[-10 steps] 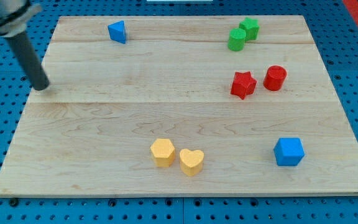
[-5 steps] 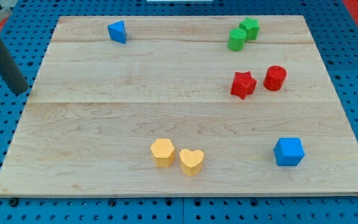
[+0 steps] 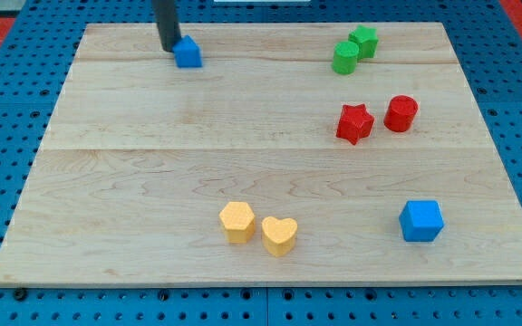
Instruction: Move the blue triangle left to the blue cube
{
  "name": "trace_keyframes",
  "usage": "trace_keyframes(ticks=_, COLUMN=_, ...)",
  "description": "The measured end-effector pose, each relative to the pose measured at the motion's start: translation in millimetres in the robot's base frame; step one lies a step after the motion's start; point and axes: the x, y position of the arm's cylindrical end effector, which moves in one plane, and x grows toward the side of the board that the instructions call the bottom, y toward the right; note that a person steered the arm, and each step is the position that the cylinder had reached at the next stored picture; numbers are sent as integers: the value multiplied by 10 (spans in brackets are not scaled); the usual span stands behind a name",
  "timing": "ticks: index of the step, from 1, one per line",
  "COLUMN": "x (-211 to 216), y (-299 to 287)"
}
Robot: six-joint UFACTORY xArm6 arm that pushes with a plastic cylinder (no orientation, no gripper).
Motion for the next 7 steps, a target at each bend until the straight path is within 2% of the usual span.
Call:
trace_keyframes(ticks=1, x=53, y=661)
trace_keyframes(ticks=2, x=180, y=915)
trace_keyframes(ticks=3, x=752, y=1164)
trace_keyframes(ticks=4, x=668, y=765)
trace_keyframes(ticks=5, x=1069, y=730)
trace_keyframes(ticks=7, x=2014, y=1192)
